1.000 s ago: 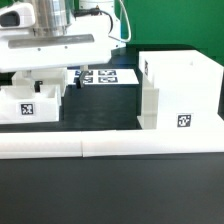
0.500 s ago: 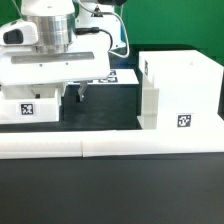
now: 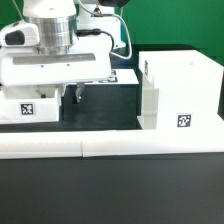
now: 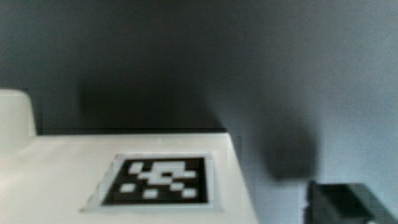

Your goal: Assemble drawer

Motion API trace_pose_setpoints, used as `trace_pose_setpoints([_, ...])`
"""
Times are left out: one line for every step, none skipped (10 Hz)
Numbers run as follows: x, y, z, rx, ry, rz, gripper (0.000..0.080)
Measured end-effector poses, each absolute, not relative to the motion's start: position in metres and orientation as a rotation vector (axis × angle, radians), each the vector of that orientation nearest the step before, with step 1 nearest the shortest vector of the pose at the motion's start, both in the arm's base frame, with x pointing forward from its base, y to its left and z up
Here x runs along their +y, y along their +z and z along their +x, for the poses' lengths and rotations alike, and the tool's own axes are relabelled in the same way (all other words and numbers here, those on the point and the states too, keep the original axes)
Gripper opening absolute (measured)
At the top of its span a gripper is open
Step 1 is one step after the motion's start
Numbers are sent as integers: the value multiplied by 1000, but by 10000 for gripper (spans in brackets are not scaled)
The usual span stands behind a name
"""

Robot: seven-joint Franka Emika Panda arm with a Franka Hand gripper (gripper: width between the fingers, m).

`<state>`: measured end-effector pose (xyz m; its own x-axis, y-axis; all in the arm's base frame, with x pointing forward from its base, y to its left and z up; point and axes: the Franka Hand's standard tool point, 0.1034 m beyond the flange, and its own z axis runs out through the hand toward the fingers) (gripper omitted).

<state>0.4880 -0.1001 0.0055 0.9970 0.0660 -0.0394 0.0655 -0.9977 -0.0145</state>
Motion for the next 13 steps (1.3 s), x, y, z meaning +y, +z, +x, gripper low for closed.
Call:
trace_pose_setpoints([-103, 6, 492, -98, 55, -3129, 373])
trace_pose_setpoints([-105, 6, 494, -95, 49, -3131, 184])
trace_pose_setpoints([-104, 6, 494, -97, 51, -3129, 184])
trace_pose_setpoints([-102, 5, 494, -103, 51, -3128, 46])
trace_pose_setpoints([-102, 5, 494, -103, 51, -3128, 46])
trace_pose_setpoints([-102, 5, 494, -103, 51, -3128, 40])
trace_pose_setpoints([-102, 5, 494, -103, 51, -3128, 40])
trace_pose_setpoints([-102, 5, 494, -103, 51, -3128, 40])
trace_pose_setpoints([-99, 7, 495, -89, 59, -3123, 40])
trace_pose_setpoints([-90, 16, 501, -79, 59, -3114, 40])
trace_pose_setpoints([-84, 22, 507, -67, 42, -3114, 40])
trace_pose_setpoints([-75, 28, 513, -45, 30, -3114, 41])
trace_pose_setpoints([-65, 35, 518, -46, 28, -3109, 41])
